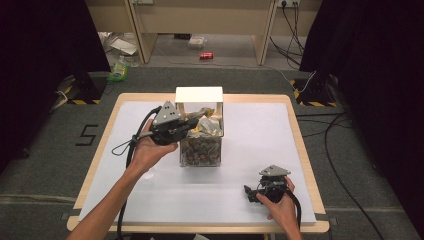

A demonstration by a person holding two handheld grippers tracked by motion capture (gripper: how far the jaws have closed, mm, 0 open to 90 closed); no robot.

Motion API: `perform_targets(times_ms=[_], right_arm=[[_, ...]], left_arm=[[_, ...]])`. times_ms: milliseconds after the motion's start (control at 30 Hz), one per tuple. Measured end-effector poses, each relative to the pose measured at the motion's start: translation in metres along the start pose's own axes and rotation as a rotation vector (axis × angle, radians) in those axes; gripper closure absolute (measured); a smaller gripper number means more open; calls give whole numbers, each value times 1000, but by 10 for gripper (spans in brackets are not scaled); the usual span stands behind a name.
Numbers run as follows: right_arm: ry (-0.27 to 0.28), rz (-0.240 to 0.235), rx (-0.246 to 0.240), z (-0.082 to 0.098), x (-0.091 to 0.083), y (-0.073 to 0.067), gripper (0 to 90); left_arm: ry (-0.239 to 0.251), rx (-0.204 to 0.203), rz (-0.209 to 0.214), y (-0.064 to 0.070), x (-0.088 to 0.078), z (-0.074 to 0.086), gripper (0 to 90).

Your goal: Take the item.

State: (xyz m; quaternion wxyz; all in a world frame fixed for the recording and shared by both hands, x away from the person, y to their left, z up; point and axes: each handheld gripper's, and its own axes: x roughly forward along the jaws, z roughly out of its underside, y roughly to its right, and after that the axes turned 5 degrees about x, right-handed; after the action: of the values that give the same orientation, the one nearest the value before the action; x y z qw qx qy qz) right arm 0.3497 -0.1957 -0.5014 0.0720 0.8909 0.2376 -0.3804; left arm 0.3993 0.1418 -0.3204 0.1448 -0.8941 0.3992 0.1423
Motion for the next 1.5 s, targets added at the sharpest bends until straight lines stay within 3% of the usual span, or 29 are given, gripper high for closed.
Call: perform_targets(times_ms=[233, 467, 667, 867, 1333, 1500], right_arm=[[0, 0, -1, 0, 0, 0, 4], [0, 0, -1, 0, 0, 0, 4], [-2, 0, -2, 0, 0, 0, 4], [-2, 0, -1, 0, 0, 0, 4], [-2, 0, -2, 0, 0, 0, 4], [-2, 0, -2, 0, 0, 0, 4]], left_arm=[[18, 0, 4, 2, -6, -2, 871], [30, -67, 4, 4, 5, -13, 608], [-8, -90, -15, 6, 16, -16, 520], [-31, -108, -35, 5, 23, -14, 517], [-103, -63, -39, 14, 27, -9, 574], [-109, -58, -29, 15, 28, -8, 661]])
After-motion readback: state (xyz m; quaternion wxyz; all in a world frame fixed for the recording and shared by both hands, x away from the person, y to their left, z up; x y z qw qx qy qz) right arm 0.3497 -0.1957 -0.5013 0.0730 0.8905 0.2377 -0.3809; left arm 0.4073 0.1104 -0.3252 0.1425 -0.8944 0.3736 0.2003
